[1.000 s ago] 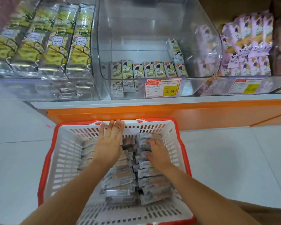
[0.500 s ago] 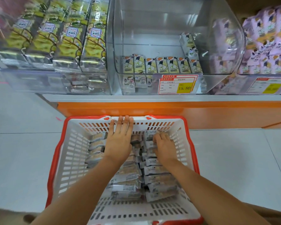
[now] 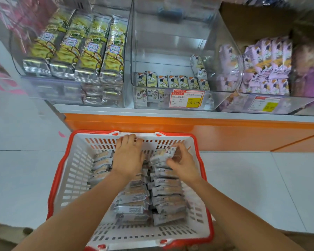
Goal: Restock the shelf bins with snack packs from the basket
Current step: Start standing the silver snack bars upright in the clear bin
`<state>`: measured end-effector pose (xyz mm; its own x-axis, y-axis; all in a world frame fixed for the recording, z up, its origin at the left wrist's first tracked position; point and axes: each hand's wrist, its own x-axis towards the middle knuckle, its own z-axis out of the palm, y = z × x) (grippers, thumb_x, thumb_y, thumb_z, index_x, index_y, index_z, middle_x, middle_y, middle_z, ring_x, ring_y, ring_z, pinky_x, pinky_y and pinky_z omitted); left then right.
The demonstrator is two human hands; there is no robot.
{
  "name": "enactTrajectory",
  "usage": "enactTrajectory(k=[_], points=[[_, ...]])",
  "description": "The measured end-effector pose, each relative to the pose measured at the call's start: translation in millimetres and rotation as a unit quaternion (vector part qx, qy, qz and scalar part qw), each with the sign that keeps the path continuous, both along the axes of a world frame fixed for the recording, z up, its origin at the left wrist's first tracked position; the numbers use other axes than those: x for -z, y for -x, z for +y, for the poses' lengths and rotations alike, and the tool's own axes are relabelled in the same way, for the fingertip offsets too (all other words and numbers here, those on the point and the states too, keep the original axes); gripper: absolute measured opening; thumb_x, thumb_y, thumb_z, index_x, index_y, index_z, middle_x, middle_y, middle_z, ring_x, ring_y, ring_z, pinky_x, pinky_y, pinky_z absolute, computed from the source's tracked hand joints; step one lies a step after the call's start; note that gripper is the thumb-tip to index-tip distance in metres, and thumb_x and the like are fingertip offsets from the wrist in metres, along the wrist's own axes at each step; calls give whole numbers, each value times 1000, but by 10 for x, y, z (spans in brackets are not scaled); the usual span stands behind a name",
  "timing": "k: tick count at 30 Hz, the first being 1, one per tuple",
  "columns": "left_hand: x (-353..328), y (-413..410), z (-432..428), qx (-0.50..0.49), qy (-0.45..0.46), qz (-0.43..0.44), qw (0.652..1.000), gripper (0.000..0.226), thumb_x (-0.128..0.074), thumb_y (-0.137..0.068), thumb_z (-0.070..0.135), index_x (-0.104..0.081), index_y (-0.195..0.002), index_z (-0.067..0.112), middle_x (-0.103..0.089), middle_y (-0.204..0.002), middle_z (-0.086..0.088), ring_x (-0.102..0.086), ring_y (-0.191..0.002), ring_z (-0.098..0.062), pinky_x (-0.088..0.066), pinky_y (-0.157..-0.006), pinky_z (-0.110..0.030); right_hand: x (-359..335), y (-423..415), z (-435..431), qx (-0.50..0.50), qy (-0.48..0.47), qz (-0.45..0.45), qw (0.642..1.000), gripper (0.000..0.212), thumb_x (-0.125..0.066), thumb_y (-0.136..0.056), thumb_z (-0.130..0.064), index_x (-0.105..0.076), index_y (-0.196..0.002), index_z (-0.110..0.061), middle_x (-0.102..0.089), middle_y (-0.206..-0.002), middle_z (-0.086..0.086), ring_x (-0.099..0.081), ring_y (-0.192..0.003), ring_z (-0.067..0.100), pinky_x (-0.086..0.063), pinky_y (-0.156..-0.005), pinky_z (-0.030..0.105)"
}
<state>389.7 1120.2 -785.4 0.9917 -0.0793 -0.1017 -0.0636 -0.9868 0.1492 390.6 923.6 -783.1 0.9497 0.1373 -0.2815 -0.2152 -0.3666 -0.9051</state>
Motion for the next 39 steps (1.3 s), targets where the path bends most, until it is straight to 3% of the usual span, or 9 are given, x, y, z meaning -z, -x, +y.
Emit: enactTrajectory(k=[3, 6, 11, 15, 23, 26, 30, 34, 39], points=[[-275, 88, -132, -107, 238, 92, 961, 52, -17, -105, 40, -48, -137, 13, -61, -123, -8, -56, -109, -24, -43, -92, -33, -230, 71, 9, 21, -49, -51, 997, 39, -64, -84, 3, -50, -108, -25, -64, -96, 2, -62, -90, 20, -52, -83, 35], [-446, 120, -210, -207, 513, 201, 808, 42, -37, -105, 41, -50, -134, 14, -56, -104, 1, -58, -81, -8, -44, -62, -8, -493, 132, 37, 1, -77, -103, 992, 41, -60, -84, 14, -52, -111, -16, -59, -90, -24, -57, -85, 6, -52, -81, 32], [-642, 160, -109, -165, 601, 131, 771, 14, -54, -100, 25, -63, -97, 14, -53, -82, -5, -57, -63, -10, -49, -61, -17, -869, 215, -36, -89, -22, -135, 987, 30, -68, -86, -1, -56, -104, -22, -59, -100, -17, -56, -89, -4, -47, -84, 23], [-796, 199, -49, -107, 544, 91, 827, 18, -54, -99, 37, -66, -96, 23, -59, -81, -5, -56, -72, -18, -52, -74, -45, -1055, 286, -114, -134, 23, -153, 979, 25, -75, -85, -19, -56, -101, -22, -61, -102, -5, -57, -94, 6, -44, -82, 16], [-1289, 181, -162, 6, 362, -140, 922, 26, -54, -96, 46, -64, -94, 22, -59, -78, 11, -51, -66, -8, -36, -58, -29, -1472, 291, -199, -207, 105, -233, 944, 29, -68, -90, -19, -54, -114, -27, -57, -102, -13, -54, -85, 4, -44, -71, 16], [-1500, 99, -132, 38, 314, -262, 912, 42, -39, -98, 50, -61, -116, 18, -60, -103, 3, -56, -89, -13, -43, -74, -32, -1708, 202, -200, -170, 82, -259, 947, 30, -67, -91, -14, -56, -115, -28, -59, -101, -11, -52, -77, 2, -41, -68, 13], [-1603, -105, 38, 79, 183, -354, 914, 43, -39, -93, 32, -56, -127, 11, -55, -124, -7, -49, -120, -25, -32, -105, -40, -2047, -84, -168, -61, 100, -308, 944, 29, -68, -89, -14, -57, -113, -26, -60, -97, -12, -56, -72, -6, -45, -62, 10], [-1490, -252, 176, 128, 59, -314, 939, 56, -33, -90, 29, -48, -141, 12, -47, -147, -9, -32, -144, -27, -15, -120, -50, -2224, -513, -105, 8, 185, -333, 924, 27, -70, -88, -27, -61, -113, -23, -63, -101, -7, -61, -73, 1, -52, -60, 15], [-1249, -347, 266, 153, -7, -316, 936, 62, -39, -91, 30, -36, -150, 10, -41, -153, -11, -30, -146, -27, -5, -121, -54, -2201, -1144, -11, 35, 302, -313, 900, 31, -69, -89, -31, -63, -117, -19, -67, -110, 3, -61, -88, 13, -44, -71, 24]])
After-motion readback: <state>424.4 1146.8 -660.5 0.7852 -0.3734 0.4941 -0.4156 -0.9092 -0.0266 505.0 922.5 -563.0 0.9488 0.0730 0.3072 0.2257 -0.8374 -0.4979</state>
